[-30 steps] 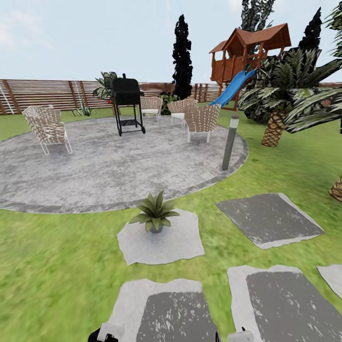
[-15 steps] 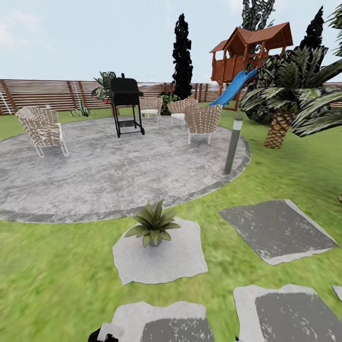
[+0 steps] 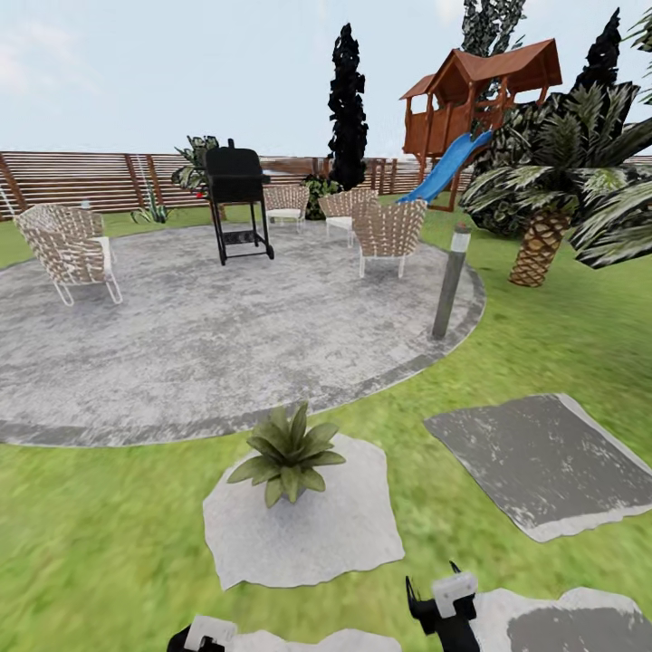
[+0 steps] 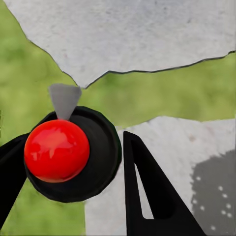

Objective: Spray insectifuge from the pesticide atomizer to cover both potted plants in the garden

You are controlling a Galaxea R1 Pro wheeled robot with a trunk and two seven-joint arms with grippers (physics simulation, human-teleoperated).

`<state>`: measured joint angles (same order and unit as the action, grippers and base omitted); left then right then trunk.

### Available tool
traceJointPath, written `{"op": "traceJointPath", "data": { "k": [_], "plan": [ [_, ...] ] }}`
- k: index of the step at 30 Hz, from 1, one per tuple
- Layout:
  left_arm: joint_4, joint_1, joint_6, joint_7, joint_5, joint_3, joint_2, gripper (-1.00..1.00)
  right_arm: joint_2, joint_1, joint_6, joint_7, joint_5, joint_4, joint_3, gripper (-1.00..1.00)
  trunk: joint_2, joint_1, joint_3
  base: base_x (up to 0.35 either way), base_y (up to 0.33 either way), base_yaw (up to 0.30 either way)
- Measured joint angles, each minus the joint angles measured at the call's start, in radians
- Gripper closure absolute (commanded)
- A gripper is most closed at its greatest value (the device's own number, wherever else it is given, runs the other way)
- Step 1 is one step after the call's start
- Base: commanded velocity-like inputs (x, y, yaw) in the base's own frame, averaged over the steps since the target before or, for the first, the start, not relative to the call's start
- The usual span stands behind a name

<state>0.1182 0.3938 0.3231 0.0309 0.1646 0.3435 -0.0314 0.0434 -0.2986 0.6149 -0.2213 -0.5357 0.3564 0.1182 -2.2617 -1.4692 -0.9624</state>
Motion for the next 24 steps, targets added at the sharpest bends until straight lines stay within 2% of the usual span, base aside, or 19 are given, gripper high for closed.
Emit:
{"op": "traceJointPath", "data": {
  "k": [1, 3, 5, 13, 18, 19, 20, 22, 24],
  "plan": [
    [0.000, 0.000, 0.000, 0.000, 0.005, -0.001, -0.001, 1.00, 0.000, 0.000, -0.046, 0.072, 0.001, 0.016, 0.001, -1.00, 0.000, 0.000, 0.000, 0.340, 0.000, 0.000],
    [0.000, 0.000, -0.001, 0.000, 0.018, -0.001, -0.002, 1.00, -0.001, 0.000, -0.101, 0.157, 0.002, 0.025, 0.004, -1.00, 0.000, 0.000, 0.000, 0.339, 0.000, 0.000],
    [0.000, 0.000, 0.000, 0.000, 0.042, -0.001, -0.002, 1.00, -0.006, 0.000, -0.126, 0.205, 0.002, 0.030, 0.005, -1.00, 0.000, 0.000, 0.000, 0.319, 0.000, 0.000],
    [0.008, 0.000, 0.001, 0.000, 0.047, 0.001, -0.005, 1.00, -0.008, 0.000, -0.131, 0.214, 0.000, 0.033, 0.003, -1.00, 0.000, 0.000, 0.000, 0.293, 0.000, 0.000],
    [0.013, 0.011, -0.007, -0.017, 0.034, 0.011, -0.007, 1.00, -0.010, 0.000, -0.136, 0.226, -0.010, 0.039, -0.001, -1.00, 0.000, -0.001, 0.000, 0.064, 0.000, 0.000],
    [0.014, 0.014, -0.009, -0.046, 0.030, 0.013, -0.011, 1.00, -0.013, 0.000, -0.141, 0.257, -0.013, 0.055, -0.003, -1.00, 0.000, -0.001, 0.000, 0.008, 0.000, 0.000],
    [0.013, 0.015, -0.012, -0.087, 0.030, 0.015, -0.026, 1.00, -0.017, 0.000, -0.148, 0.282, -0.016, 0.069, -0.003, -1.00, 0.000, -0.001, 0.000, 0.004, 0.000, 0.000],
    [0.013, 0.016, -0.015, -0.175, 0.033, 0.012, -0.062, 1.00, -0.027, 0.000, -0.182, 0.378, -0.016, 0.121, -0.003, -1.00, 0.000, -0.001, 0.000, 0.002, 0.000, 0.000],
    [0.013, 0.017, -0.017, -0.274, 0.031, 0.012, -0.100, 1.00, -0.037, 0.000, -0.264, 0.533, -0.015, 0.198, -0.002, -1.00, 0.000, -0.001, 0.000, 0.000, 0.000, 0.000]
  ]
}}
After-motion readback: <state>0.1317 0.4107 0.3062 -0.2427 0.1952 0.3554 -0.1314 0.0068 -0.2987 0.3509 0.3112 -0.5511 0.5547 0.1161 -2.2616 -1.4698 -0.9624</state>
